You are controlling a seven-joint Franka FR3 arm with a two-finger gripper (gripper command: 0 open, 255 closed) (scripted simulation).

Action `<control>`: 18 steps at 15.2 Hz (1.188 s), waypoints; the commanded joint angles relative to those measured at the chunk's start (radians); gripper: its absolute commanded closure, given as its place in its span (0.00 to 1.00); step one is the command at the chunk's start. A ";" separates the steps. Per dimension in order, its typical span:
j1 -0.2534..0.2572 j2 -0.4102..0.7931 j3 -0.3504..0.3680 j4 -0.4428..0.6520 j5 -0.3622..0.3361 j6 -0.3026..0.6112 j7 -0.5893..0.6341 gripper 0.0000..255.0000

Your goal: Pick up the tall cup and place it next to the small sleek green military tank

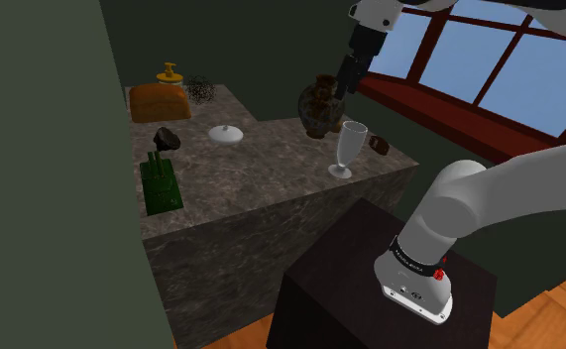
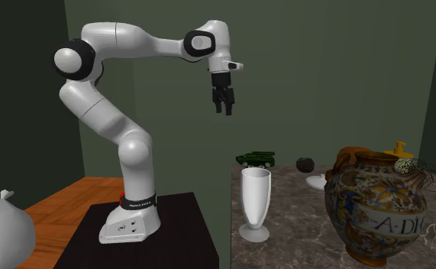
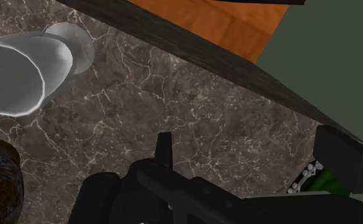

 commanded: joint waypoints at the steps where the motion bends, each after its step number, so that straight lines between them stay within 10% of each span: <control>1: 0.000 0.000 0.000 0.000 0.000 0.000 0.000 0.00; 18: -0.107 0.303 -0.256 -0.092 -0.190 0.277 -0.303 0.00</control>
